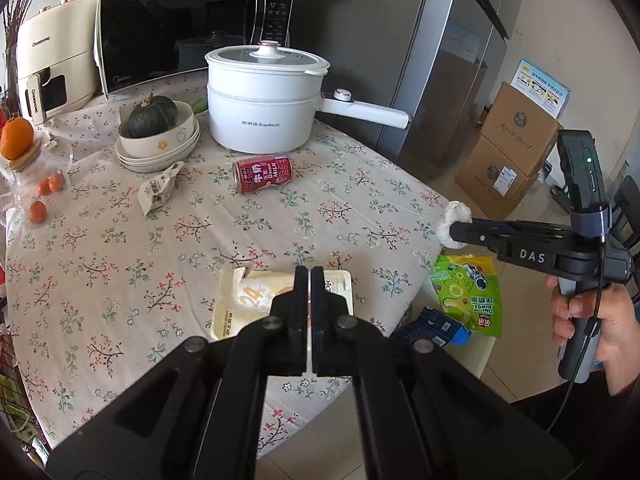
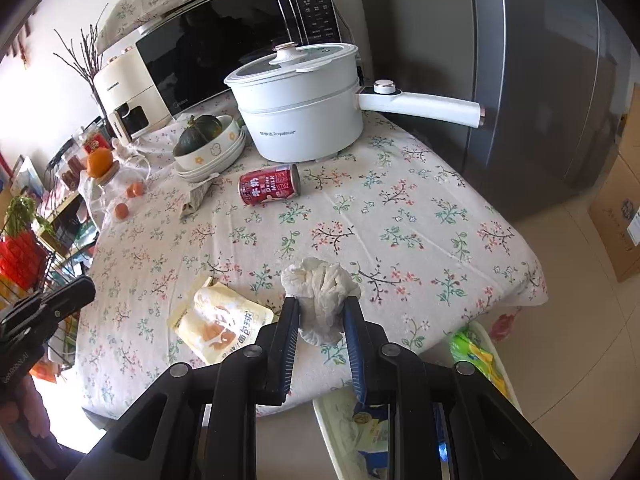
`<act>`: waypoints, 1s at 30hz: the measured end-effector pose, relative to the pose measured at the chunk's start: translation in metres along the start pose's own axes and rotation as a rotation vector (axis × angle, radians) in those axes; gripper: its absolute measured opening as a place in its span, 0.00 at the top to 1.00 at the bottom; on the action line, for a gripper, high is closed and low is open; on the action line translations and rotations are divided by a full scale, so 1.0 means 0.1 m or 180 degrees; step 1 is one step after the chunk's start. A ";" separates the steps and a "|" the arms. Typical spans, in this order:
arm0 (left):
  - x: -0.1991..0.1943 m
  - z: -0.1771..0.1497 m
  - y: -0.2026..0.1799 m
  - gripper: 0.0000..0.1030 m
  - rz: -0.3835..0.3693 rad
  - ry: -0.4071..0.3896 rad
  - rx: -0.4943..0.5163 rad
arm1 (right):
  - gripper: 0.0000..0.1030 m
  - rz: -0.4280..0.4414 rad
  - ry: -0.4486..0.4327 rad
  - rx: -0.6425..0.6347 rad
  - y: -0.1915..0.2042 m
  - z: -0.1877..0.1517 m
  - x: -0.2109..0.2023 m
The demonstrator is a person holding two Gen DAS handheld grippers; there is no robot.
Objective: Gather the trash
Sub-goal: 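Carry the yellow packet and white tissue over the white bin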
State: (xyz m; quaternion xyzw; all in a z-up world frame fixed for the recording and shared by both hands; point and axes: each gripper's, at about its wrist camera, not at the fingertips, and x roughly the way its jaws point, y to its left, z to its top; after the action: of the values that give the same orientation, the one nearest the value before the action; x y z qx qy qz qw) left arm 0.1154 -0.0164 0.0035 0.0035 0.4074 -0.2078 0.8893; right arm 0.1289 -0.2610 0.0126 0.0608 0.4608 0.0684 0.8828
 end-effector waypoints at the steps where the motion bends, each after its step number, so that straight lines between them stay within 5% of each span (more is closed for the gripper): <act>1: 0.08 -0.04 0.01 0.78 0.0006 0.0088 0.0008 | 0.77 -0.0024 0.0006 0.0001 -0.04 -0.03 -0.03; 3: 0.20 -0.14 0.03 0.35 0.0002 0.0166 -0.0018 | 0.77 -0.0078 0.0032 -0.0003 -0.12 -0.10 -0.06; 13: 0.93 -0.58 -0.50 0.31 0.0097 0.0575 0.0853 | 0.77 -0.0255 0.0229 -0.0051 -0.41 -0.34 -0.02; 17: 1.14 -0.65 -0.48 0.31 0.0136 0.0739 0.0853 | 0.77 -0.0276 0.0276 -0.0092 -0.44 -0.39 -0.01; 25: 1.17 -0.65 -0.29 0.48 -0.0001 0.0703 0.0525 | 0.77 -0.0284 0.0326 -0.0158 -0.49 -0.46 -0.01; 28: 1.14 -0.66 -0.34 0.64 -0.0054 0.0675 0.0550 | 0.77 -0.0296 0.0336 -0.0164 -0.50 -0.48 -0.02; 30: 1.13 -0.66 -0.35 0.96 -0.0130 0.0681 0.0548 | 0.77 -0.0301 0.0339 -0.0155 -0.50 -0.49 -0.02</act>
State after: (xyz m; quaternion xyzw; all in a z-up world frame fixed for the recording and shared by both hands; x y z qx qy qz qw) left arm 0.1203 -0.0783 -0.1166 0.0937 0.4806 -0.2584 0.8327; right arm 0.0904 -0.3088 -0.0219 0.0136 0.5077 0.0409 0.8605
